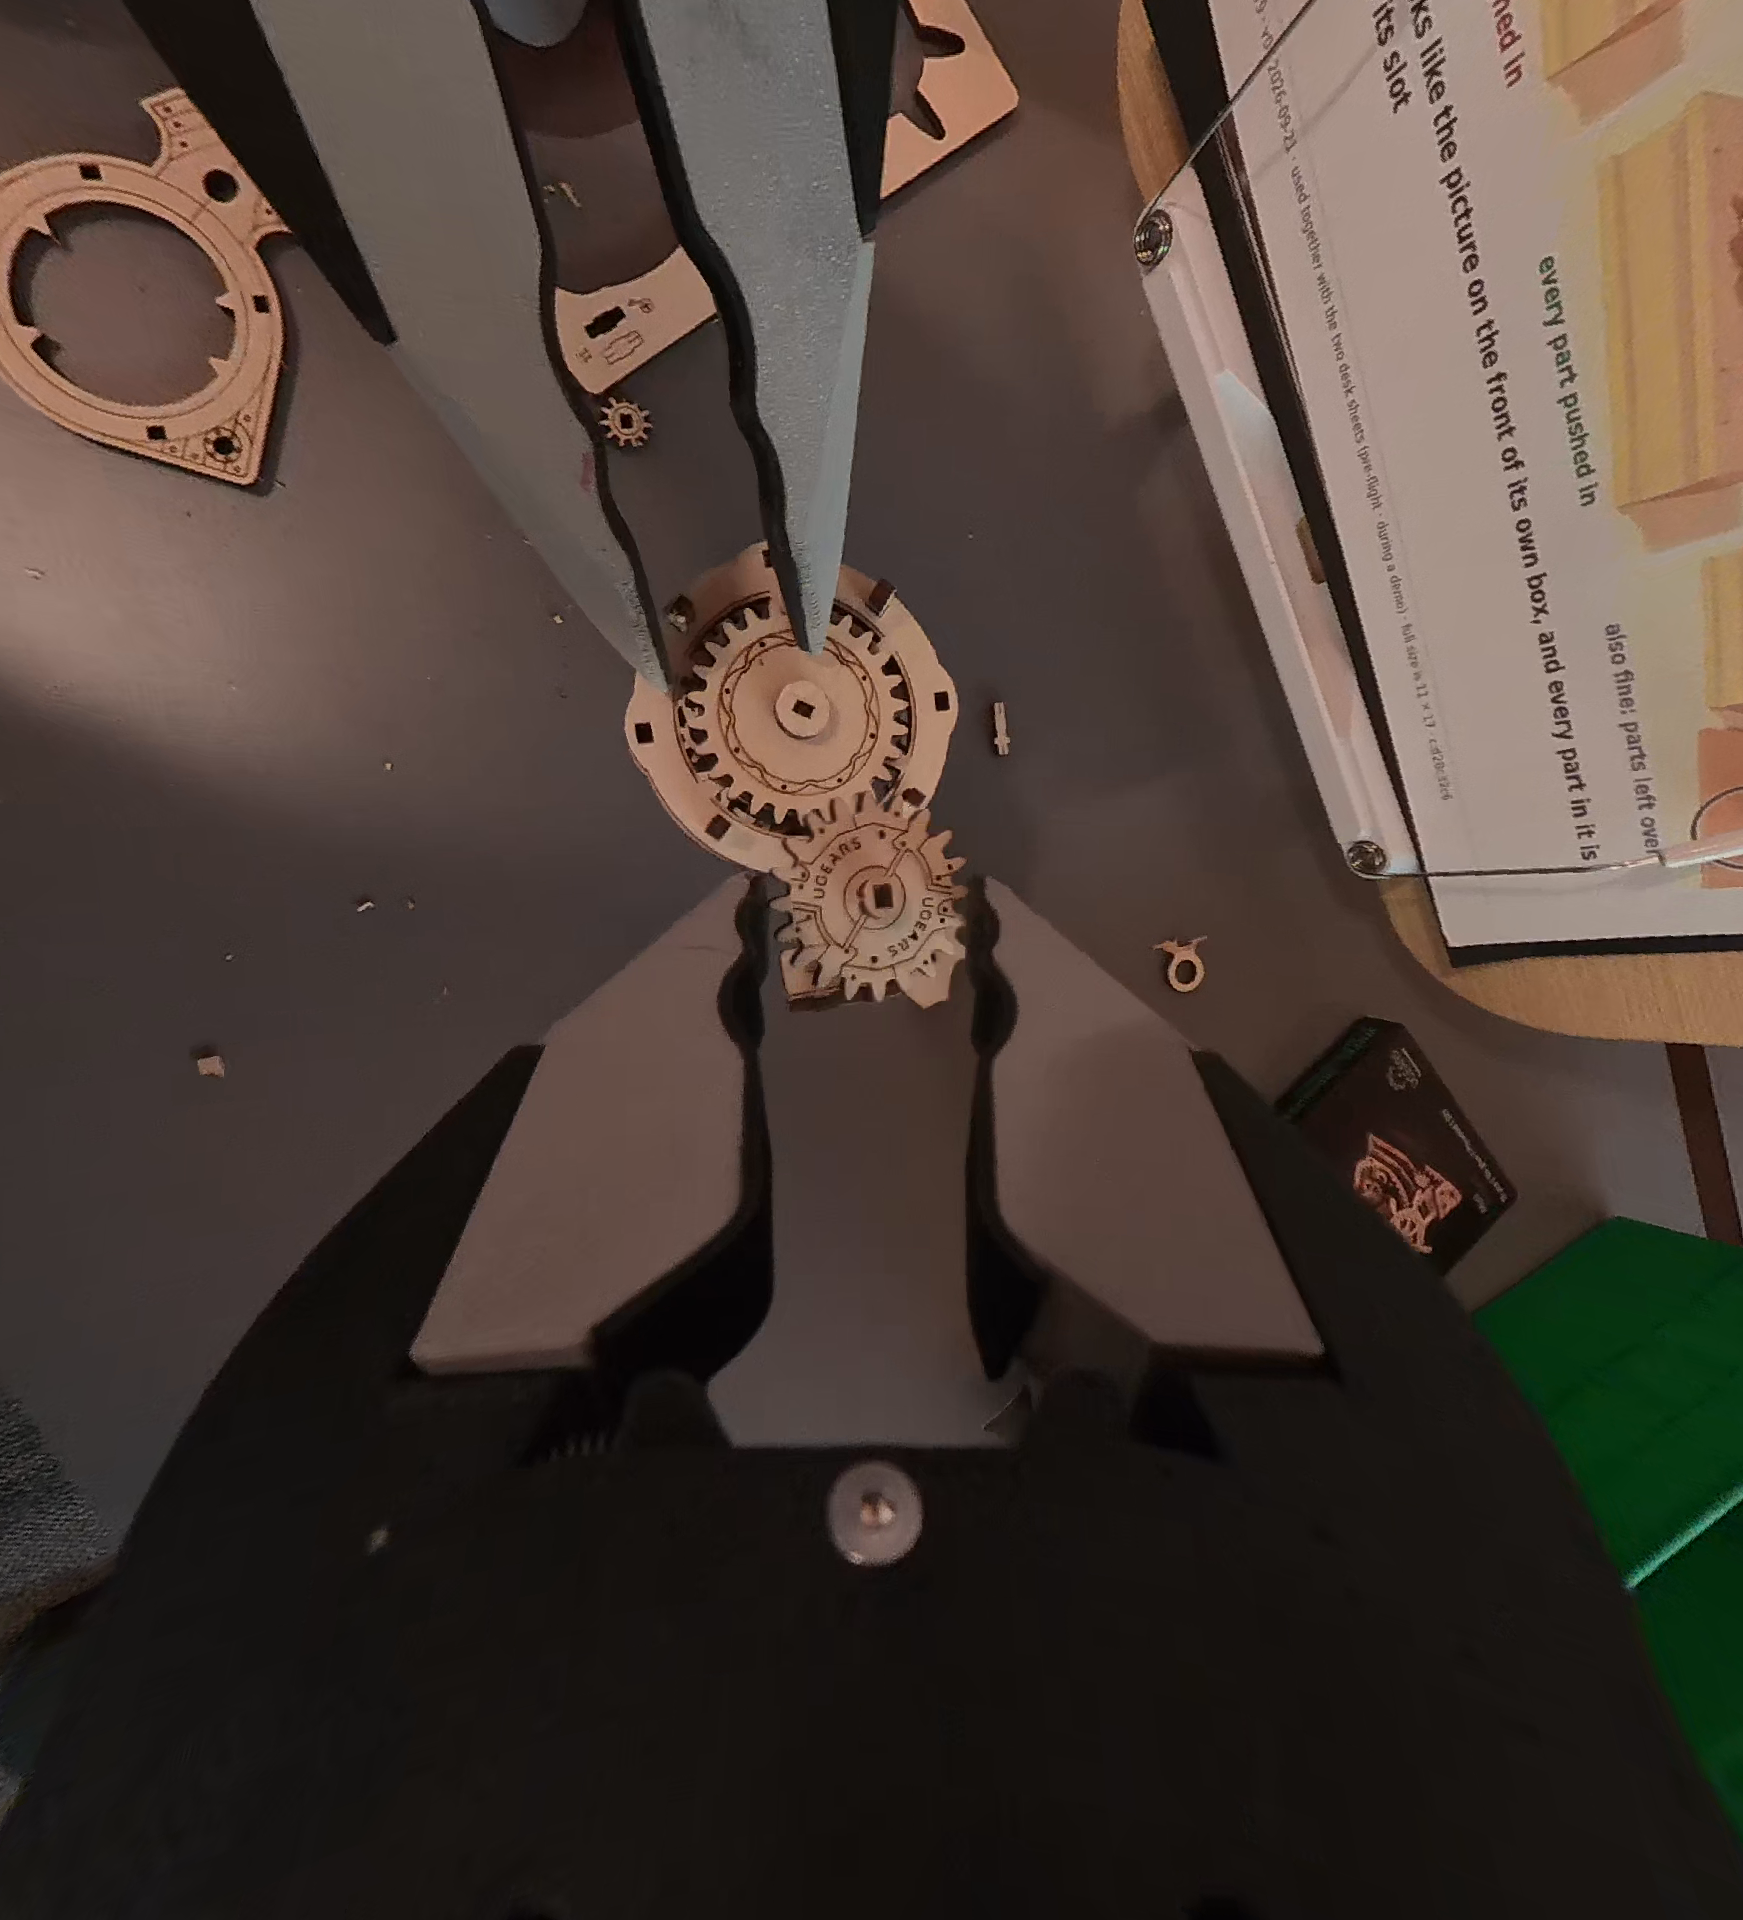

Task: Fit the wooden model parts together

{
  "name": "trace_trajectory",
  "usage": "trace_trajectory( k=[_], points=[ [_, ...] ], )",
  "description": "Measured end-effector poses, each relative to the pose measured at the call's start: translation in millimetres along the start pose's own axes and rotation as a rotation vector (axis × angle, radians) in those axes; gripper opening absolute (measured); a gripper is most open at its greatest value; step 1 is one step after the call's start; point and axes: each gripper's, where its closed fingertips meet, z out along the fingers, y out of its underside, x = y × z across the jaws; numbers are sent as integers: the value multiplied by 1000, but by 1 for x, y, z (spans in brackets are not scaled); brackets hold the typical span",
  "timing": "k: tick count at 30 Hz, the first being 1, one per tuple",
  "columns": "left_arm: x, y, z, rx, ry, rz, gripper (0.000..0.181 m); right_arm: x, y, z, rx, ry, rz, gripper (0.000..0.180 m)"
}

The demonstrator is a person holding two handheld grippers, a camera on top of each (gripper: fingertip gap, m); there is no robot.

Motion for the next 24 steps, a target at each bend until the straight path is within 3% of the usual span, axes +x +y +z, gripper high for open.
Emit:
trace_trajectory(
  k=[13,21,24],
  points=[
    [1,0,0,1,5,3,22,1,4,3,-27,7,-6,38],
    [1,0,1,7,7,0,22,-3,3,4,8,17,-41,14],
    [1,0,1,8,5,0,23,-4,6,7,21,4,-4,22]
  ],
)
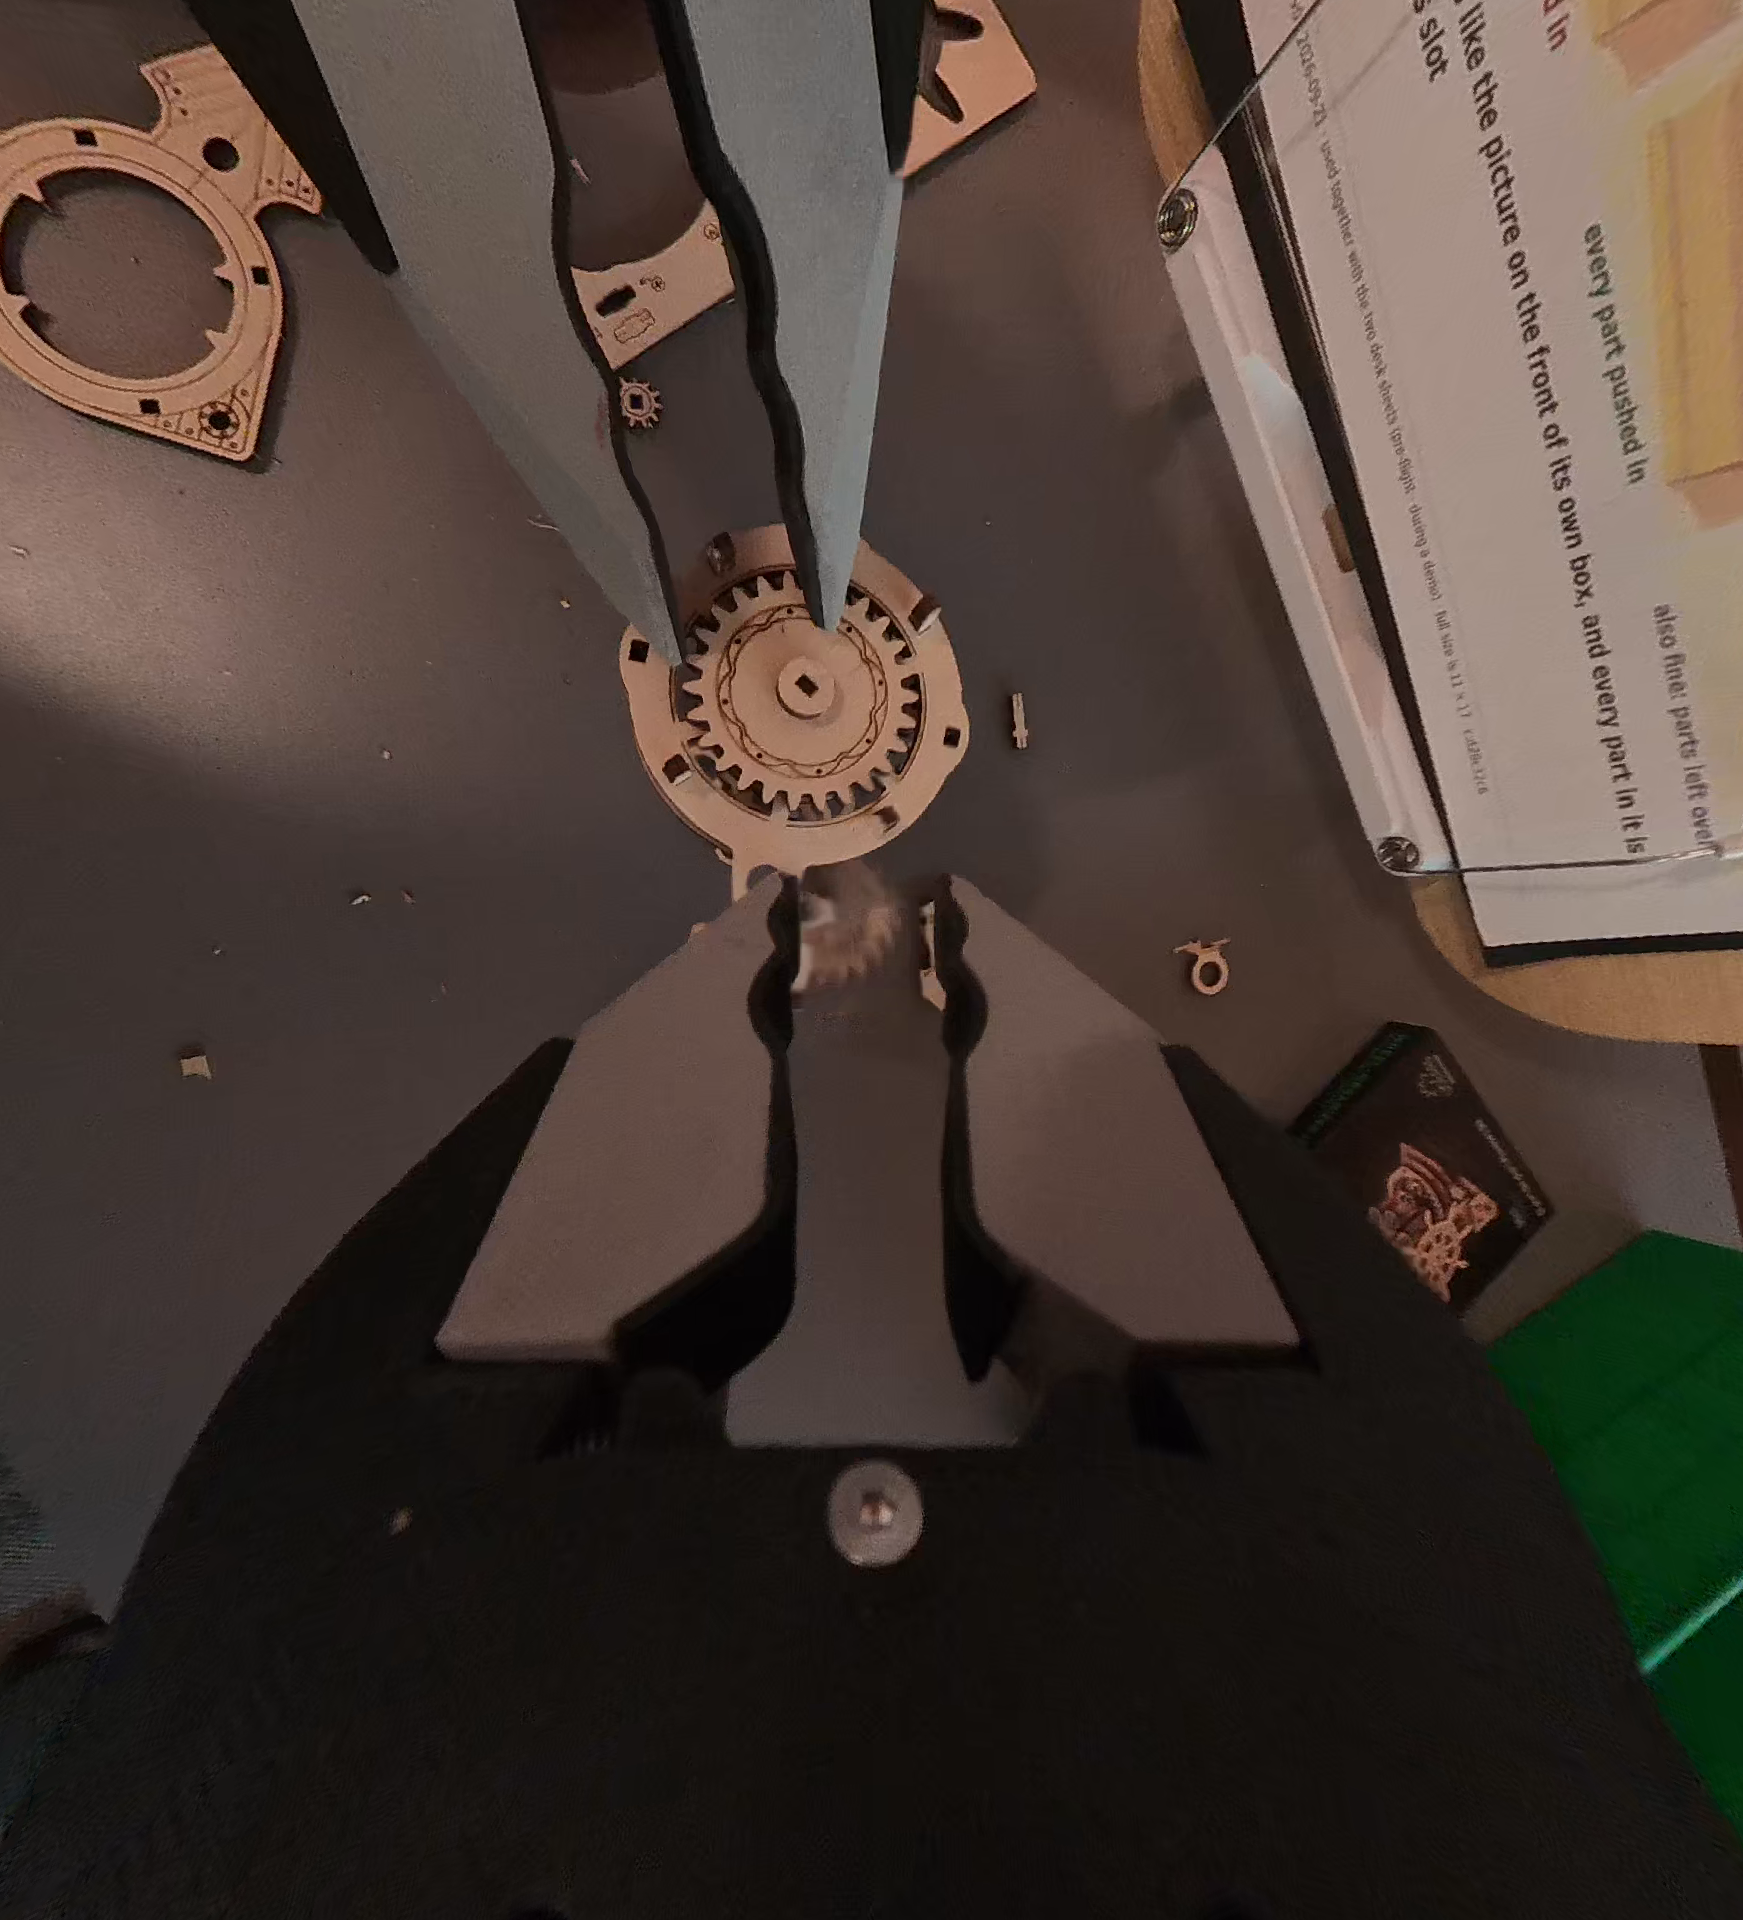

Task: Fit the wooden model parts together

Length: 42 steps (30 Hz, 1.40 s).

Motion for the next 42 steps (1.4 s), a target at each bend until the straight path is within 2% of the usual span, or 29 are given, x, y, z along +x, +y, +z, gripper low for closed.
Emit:
trace_trajectory(
  k=[3,6,9,11,17,22,25,29,33,37,42],
  points=[
    [0,1,-1,-3,-2,2,22,5,4,-10,53,31,45,29],
    [0,1,-1,-3,0,0,22,13,5,-31,243,63,148,30],
    [0,0,-2,-6,3,-3,23,17,23,-42,381,47,301,44],
    [-1,0,-5,-5,-5,-1,23,9,40,-39,427,7,373,45],
    [-11,-26,-37,85,-37,-32,24,-30,67,-5,393,-51,470,56],
    [-21,-53,-86,174,-102,-32,25,-41,75,21,279,24,607,60],
    [-20,-65,-110,212,-114,-30,24,-40,77,15,276,99,632,55],
    [-17,-67,-120,187,-124,-12,24,-23,79,6,276,164,626,63],
    [-12,-65,-121,170,-109,-20,23,-24,88,31,195,101,600,47],
    [14,-52,-108,107,9,-50,23,-25,88,40,216,126,511,0],
    [60,-13,-64,-80,109,-44,23,-26,80,38,296,171,442,0]
  ],
)
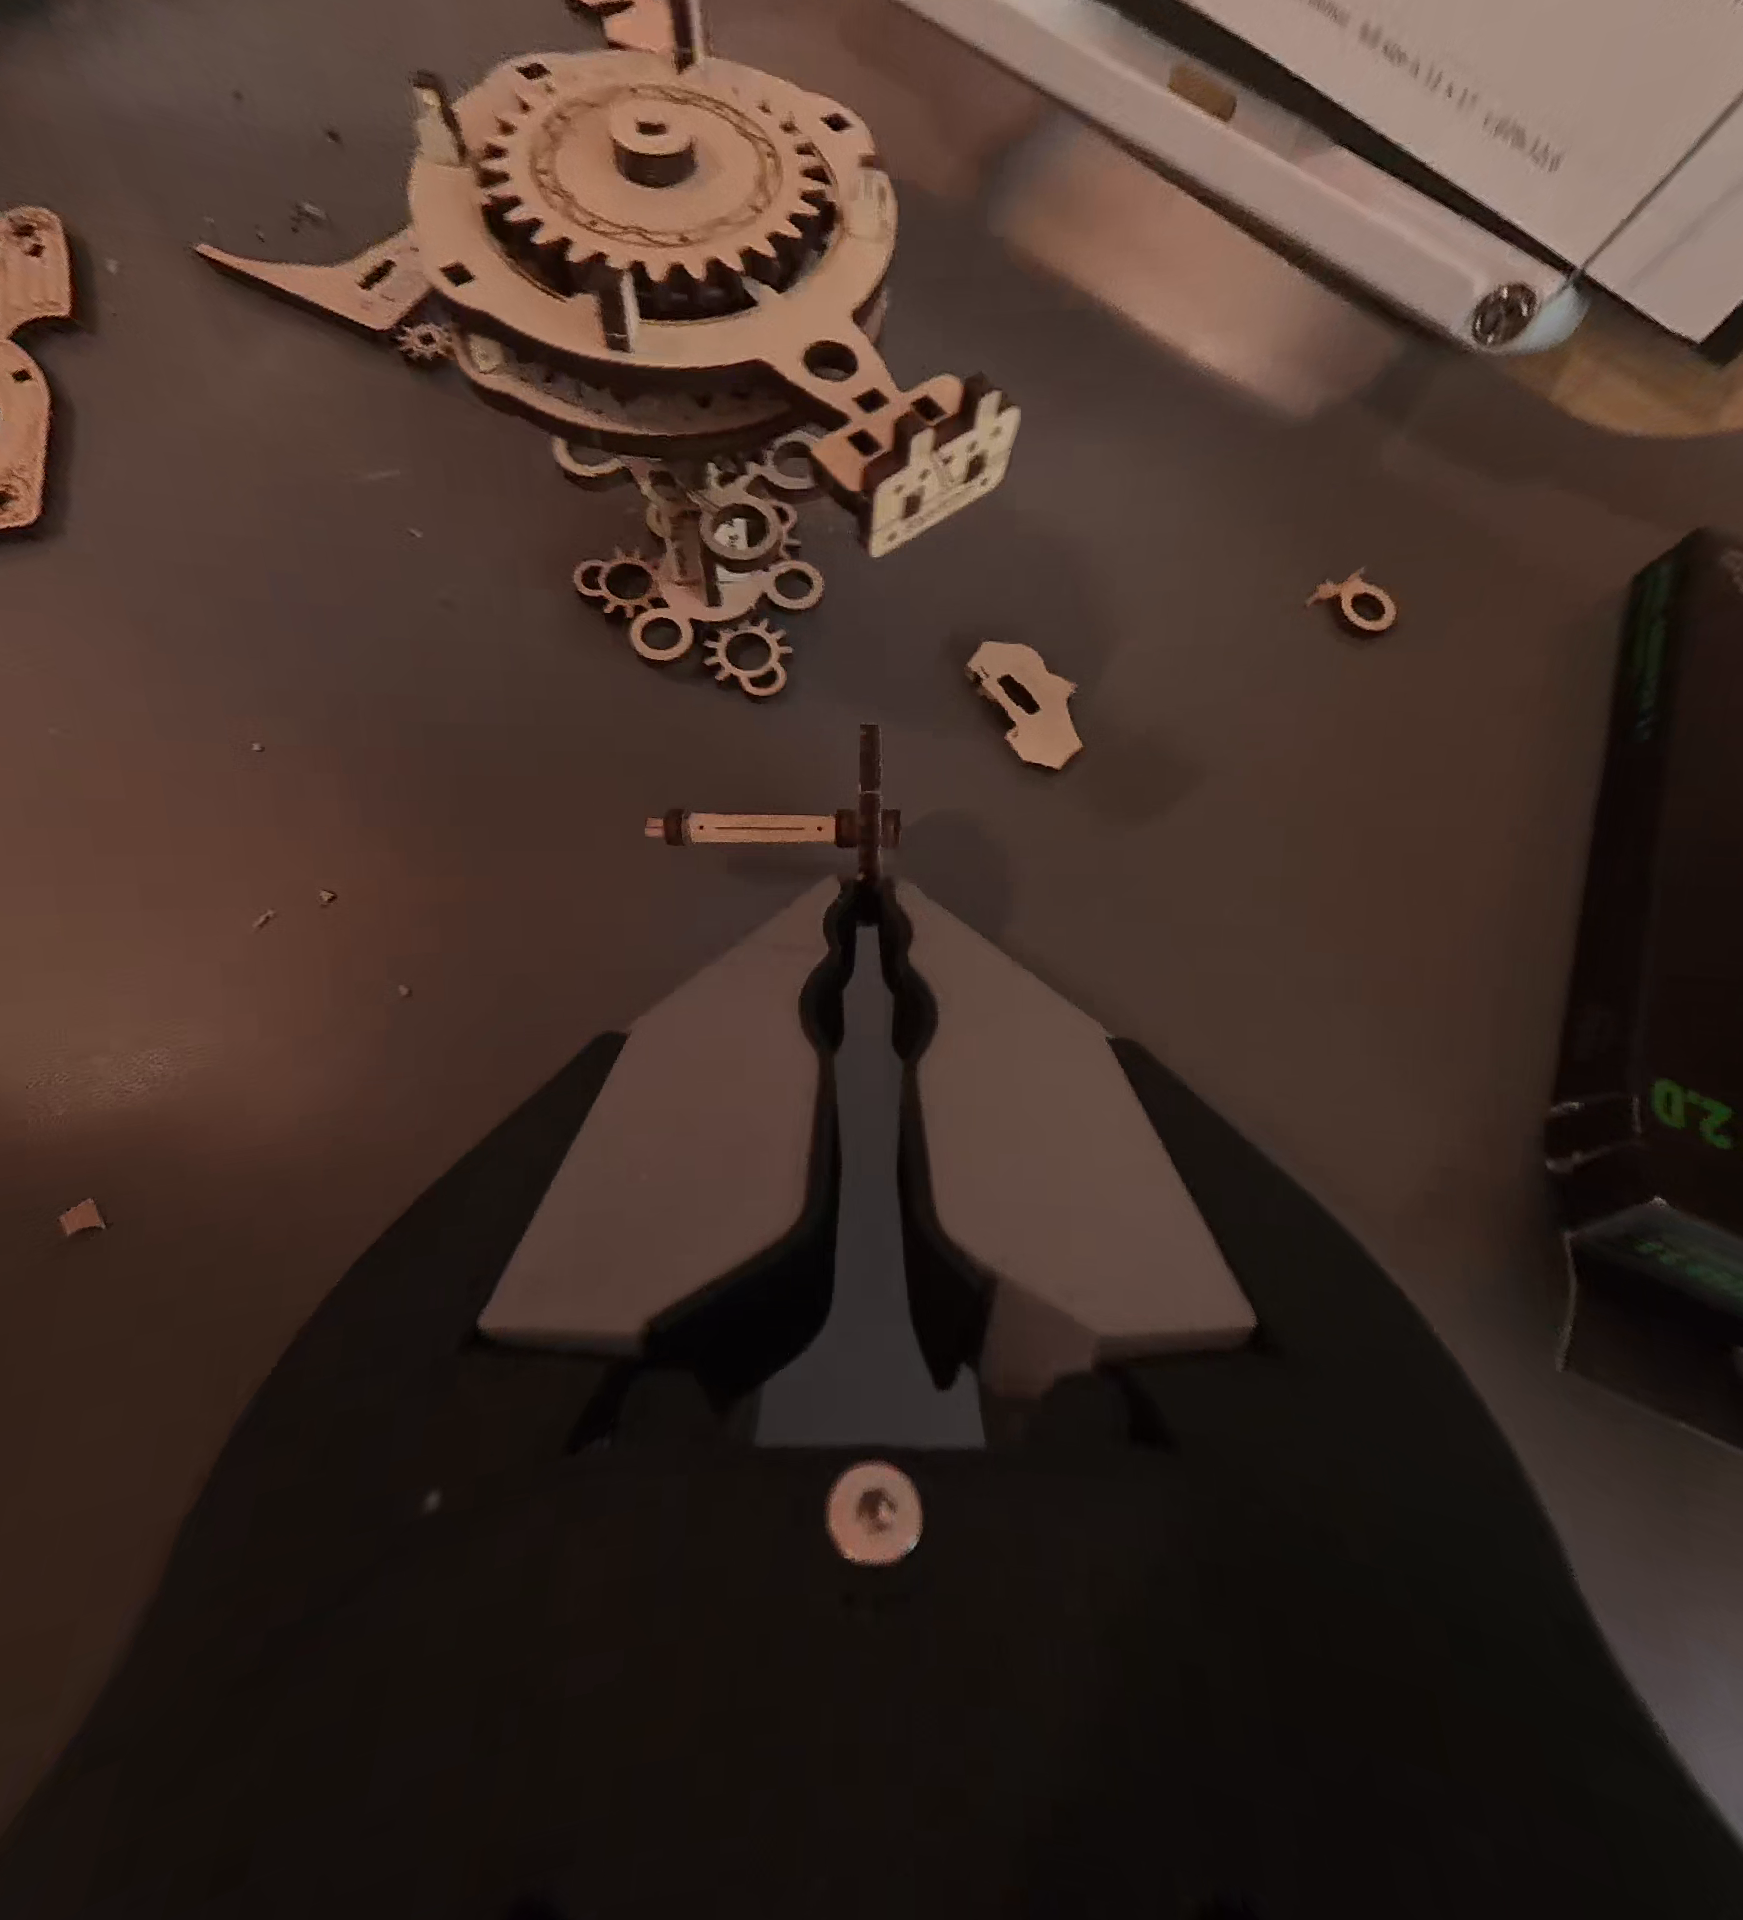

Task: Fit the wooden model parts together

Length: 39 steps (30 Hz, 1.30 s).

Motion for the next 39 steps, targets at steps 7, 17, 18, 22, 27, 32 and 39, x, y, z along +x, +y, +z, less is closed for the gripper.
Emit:
trace_trajectory(
  k=[7,17,18,22,27,32,39],
  points=[
    [25,43,63,-155,-94,70,11,-17,-25,-25,141,188,-210,0],
    [34,42,61,14,-71,-139,18,-94,-83,-41,348,349,-540,0],
    [35,43,59,30,-53,-161,18,-97,-86,-39,352,355,-546,0],
    [37,39,48,119,8,-228,19,-108,-92,-28,358,385,-603,0],
    [36,38,44,148,58,-253,6,-122,-95,-20,366,375,-639,0],
    [28,48,46,105,16,-216,5,-126,-88,-11,352,341,-654,10],
    [24,49,46,129,6,-215,5,-132,-90,-19,442,222,-558,14]
  ],
)
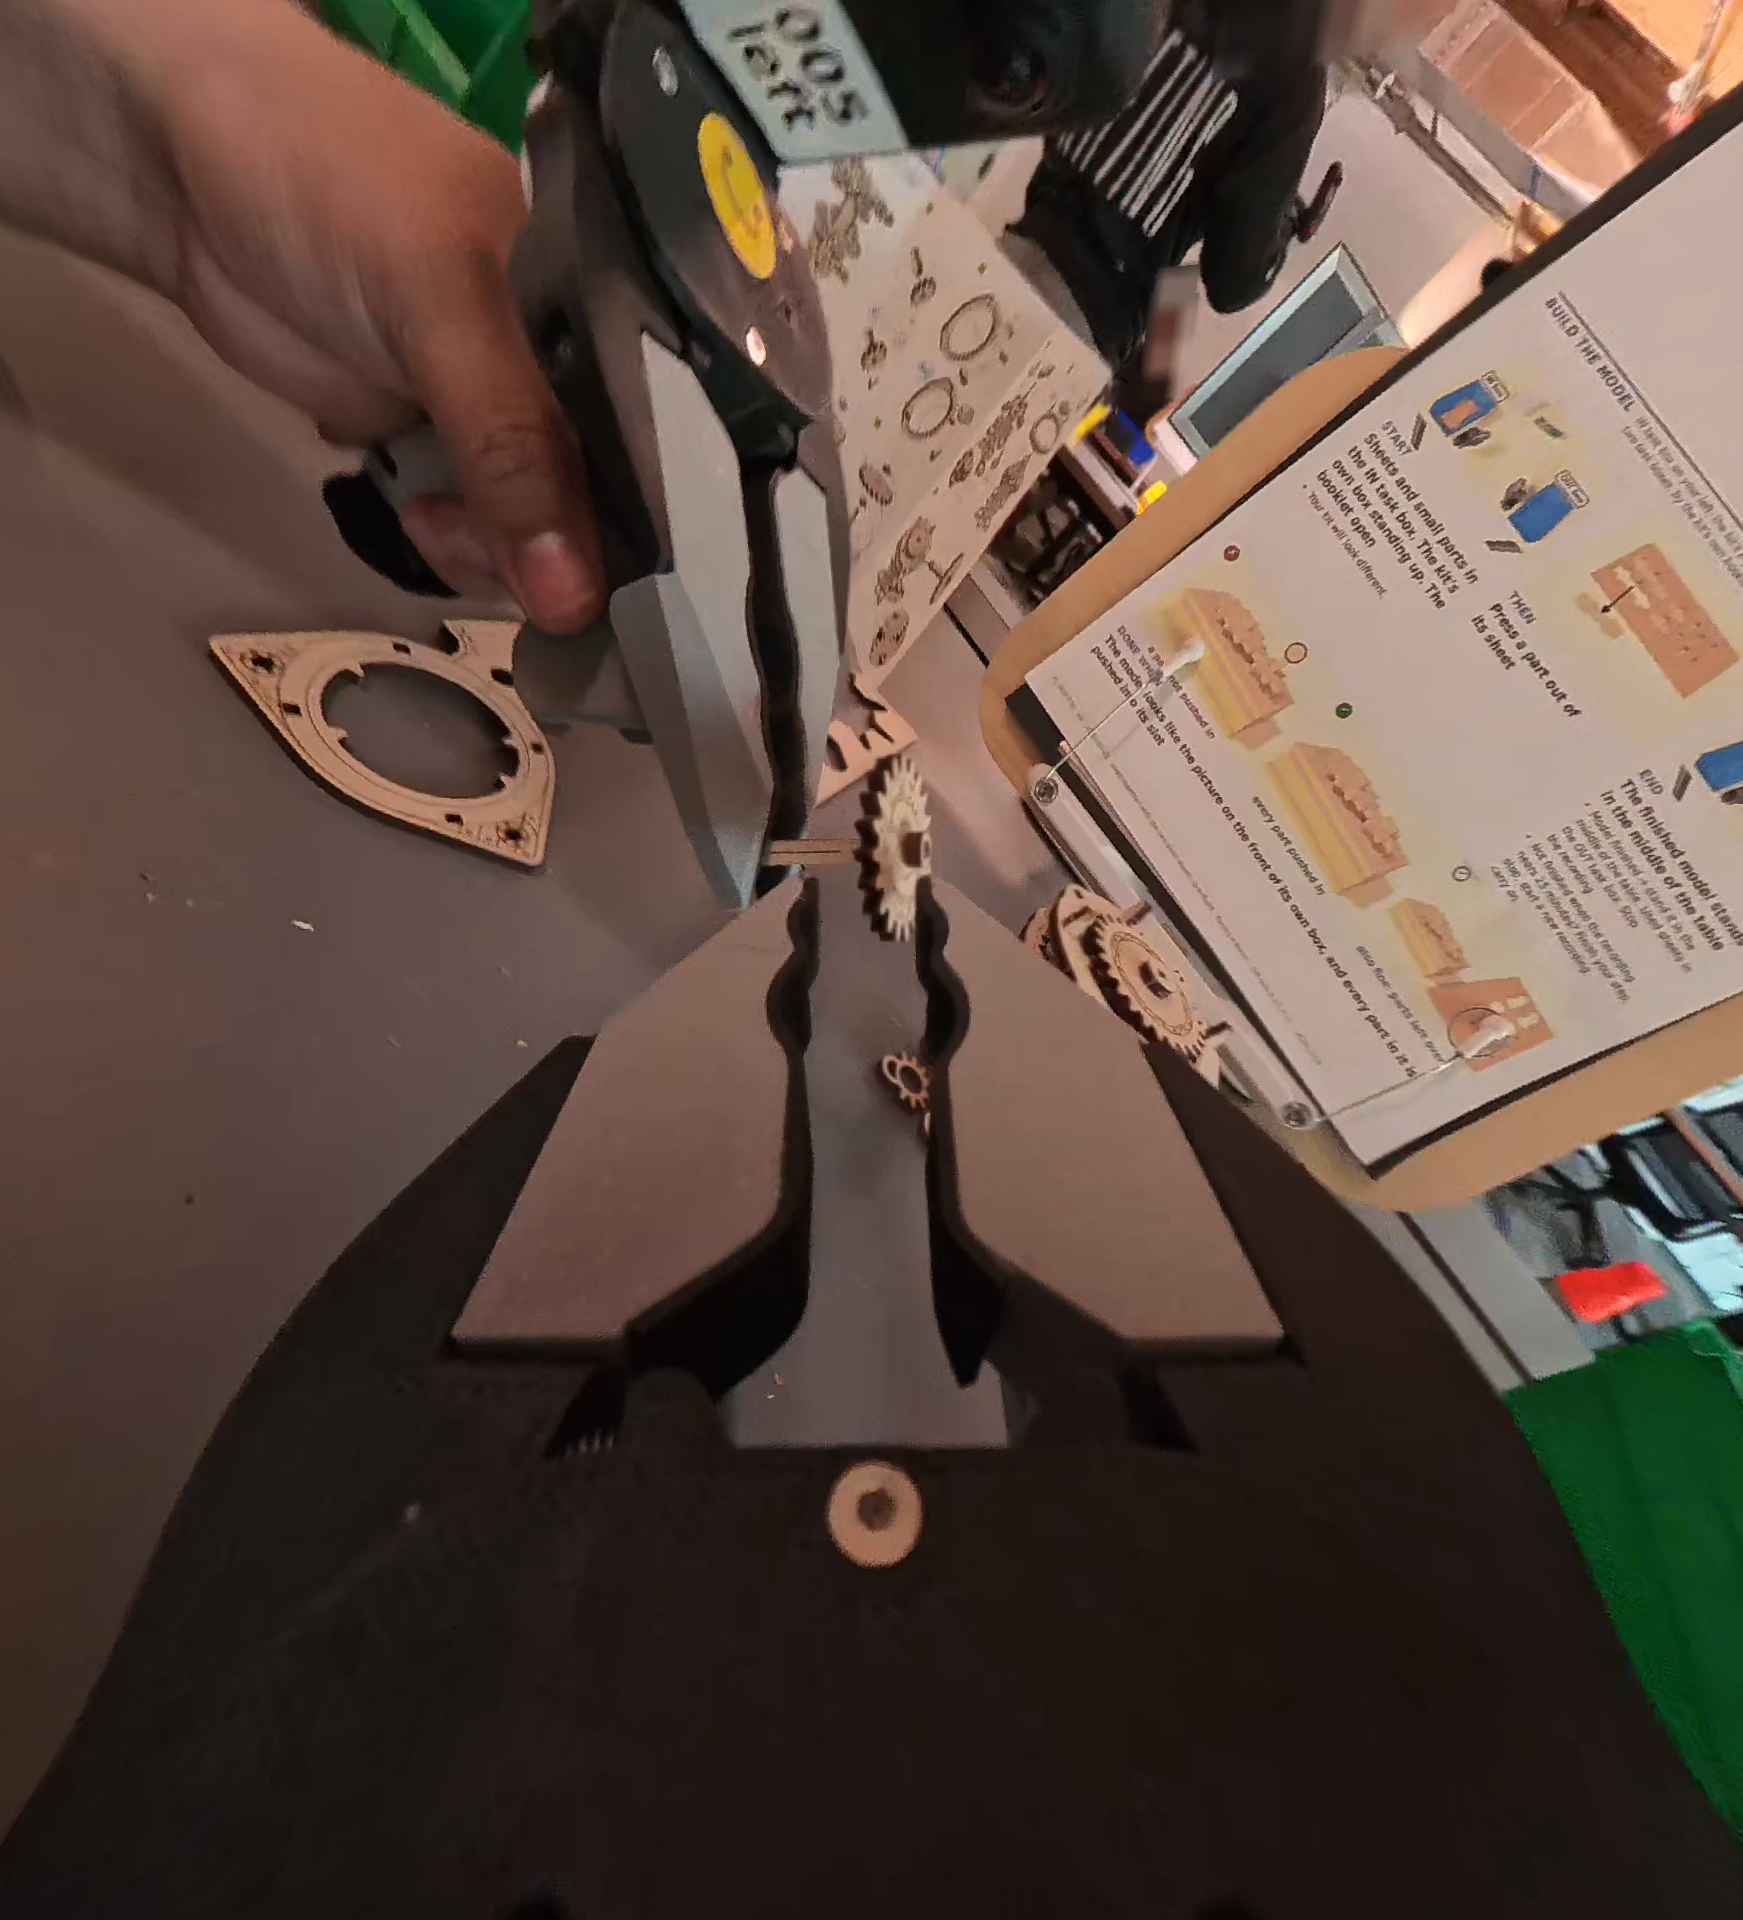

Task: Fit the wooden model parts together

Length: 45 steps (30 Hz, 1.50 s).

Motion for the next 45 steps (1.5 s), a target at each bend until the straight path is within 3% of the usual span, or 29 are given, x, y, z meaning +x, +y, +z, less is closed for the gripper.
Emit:
trace_trajectory(
  k=[11,17,23,28,30,37,45],
  points=[
    [9,1,4,20,81,-54,5,3,-5,-8,140,-150,285,25],
    [9,2,3,43,142,-110,5,-3,-6,-9,166,-237,361,17],
    [0,18,6,-22,48,141,5,12,-5,-20,252,-307,557,6],
    [6,16,7,-4,42,235,5,-14,3,-8,134,-379,471,6],
    [3,16,6,-4,7,300,5,-14,3,-8,135,-367,453,0],
    [-4,19,4,11,-124,628,5,-21,-2,-11,154,-400,410,5],
    [-2,15,3,57,-157,715,5,-27,-3,-7,120,-332,270,5]
  ],
)
